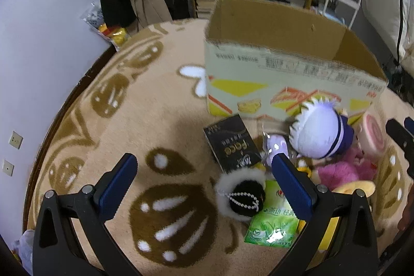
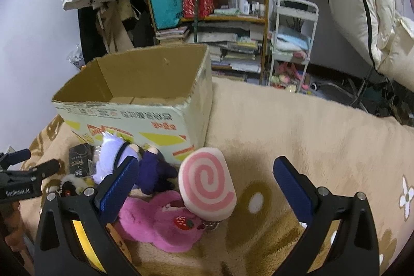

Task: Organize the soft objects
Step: 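Lower the left tool to the black pom-pom while the right tool approaches the pink-swirl cushion, then close the left tool on the pom-pom while the right tool grips the pink-swirl cushion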

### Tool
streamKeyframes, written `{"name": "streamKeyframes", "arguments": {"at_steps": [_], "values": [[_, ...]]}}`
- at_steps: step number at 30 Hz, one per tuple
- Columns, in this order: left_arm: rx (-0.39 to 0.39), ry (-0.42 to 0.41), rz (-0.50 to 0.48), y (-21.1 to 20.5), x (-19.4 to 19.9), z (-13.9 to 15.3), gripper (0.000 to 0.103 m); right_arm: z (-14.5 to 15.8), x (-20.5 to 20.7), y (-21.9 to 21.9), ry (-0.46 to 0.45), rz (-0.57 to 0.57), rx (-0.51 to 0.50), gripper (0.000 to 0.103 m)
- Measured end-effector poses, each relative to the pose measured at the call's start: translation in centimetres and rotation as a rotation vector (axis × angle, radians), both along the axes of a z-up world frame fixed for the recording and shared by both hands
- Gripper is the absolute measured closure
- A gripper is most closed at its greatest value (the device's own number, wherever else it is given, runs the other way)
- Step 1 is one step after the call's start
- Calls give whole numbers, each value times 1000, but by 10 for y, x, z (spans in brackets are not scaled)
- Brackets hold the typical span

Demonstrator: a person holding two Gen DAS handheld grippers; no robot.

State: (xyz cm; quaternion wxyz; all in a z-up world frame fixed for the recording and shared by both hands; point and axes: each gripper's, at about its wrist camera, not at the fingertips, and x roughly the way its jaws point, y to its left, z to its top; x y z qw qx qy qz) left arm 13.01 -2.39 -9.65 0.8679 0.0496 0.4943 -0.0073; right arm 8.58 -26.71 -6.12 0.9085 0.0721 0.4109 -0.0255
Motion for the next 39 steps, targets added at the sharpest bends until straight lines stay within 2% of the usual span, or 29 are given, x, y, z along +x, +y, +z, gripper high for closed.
{"name": "streamKeyframes", "arguments": {"at_steps": [7,14,18,21,28,29,30,31,33,39], "values": [[27,83,-27,-10,2,-21,1,-17,12,-10,62,-16,34,0],[44,149,-35,-14,6,-38,1,-34,20,-12,124,-13,25,0],[43,169,-36,-13,7,-44,1,-41,23,-14,156,-11,49,8],[25,178,-29,-11,8,-45,1,-44,25,-18,172,-11,65,18],[-65,222,-9,4,14,-49,19,-46,26,-15,173,11,82,32],[-76,226,-12,4,14,-49,24,-47,27,-15,176,15,84,35],[-98,233,-23,3,14,-49,35,-47,27,-14,181,19,87,37],[-124,243,-34,3,14,-49,41,-48,28,-14,185,20,92,41],[-161,256,-40,4,14,-49,51,-48,29,-14,185,16,95,42],[-208,291,-33,7,17,-56,52,-48,29,-10,192,19,86,48]]}}
